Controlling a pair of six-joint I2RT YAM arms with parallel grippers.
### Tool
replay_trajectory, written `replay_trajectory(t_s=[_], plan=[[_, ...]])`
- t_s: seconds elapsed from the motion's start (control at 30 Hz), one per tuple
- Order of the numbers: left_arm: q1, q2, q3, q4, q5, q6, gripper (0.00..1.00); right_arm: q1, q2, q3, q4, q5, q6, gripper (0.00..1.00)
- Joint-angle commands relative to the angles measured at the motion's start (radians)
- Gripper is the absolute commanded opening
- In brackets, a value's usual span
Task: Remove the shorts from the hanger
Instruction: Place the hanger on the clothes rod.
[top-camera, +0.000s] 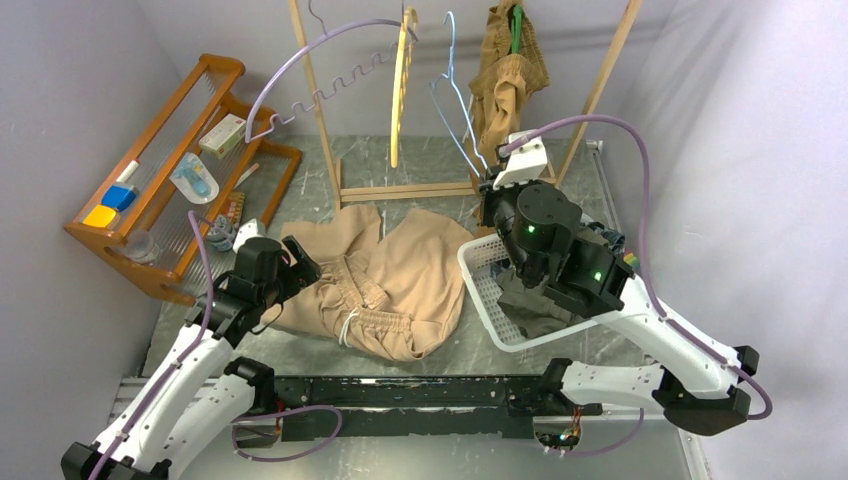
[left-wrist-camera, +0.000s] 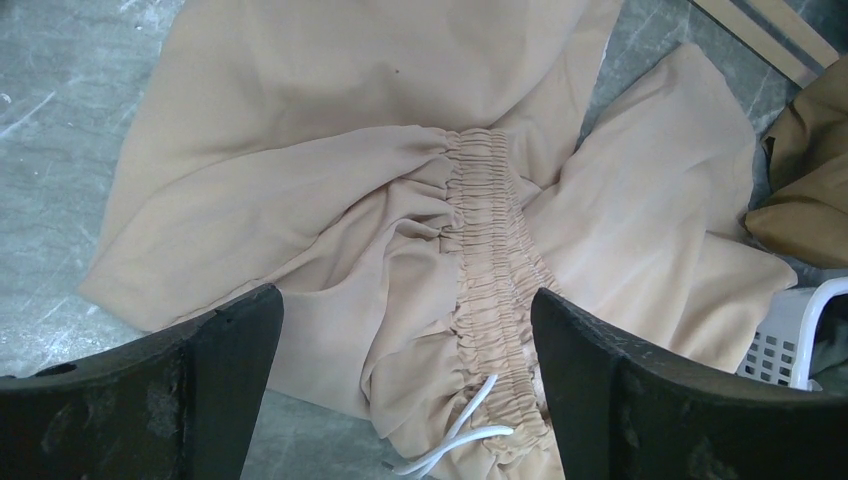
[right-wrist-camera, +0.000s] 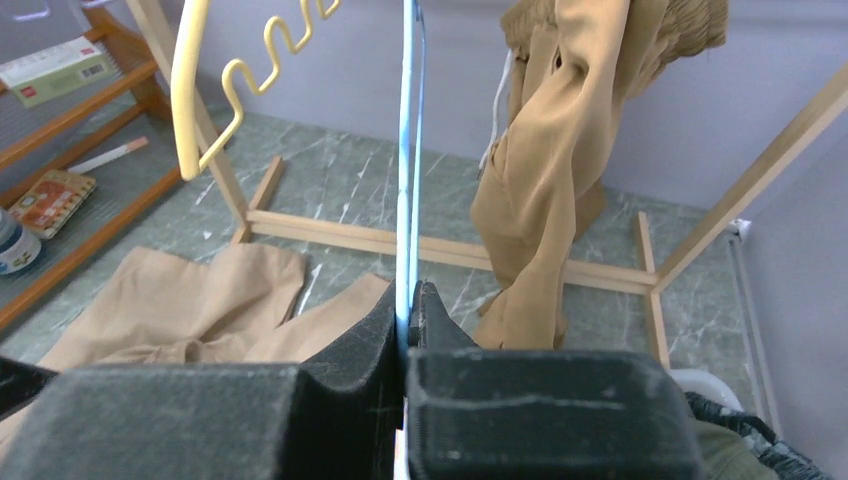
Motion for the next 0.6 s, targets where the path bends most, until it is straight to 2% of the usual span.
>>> replay_trajectory(t_s=[0.0,0.57], plan=[[0.003,-0.015,0.043,-0.023,-0.02,0.013,0.98,-0.002,0.013,0.033,0.138,0.059,-0.105,0.0],[0.003,-0.021,0.048,-0.022,-0.009,0.012,0.98,-0.002,0.08,-0.008,0.381,0.078,-0.219,0.0]])
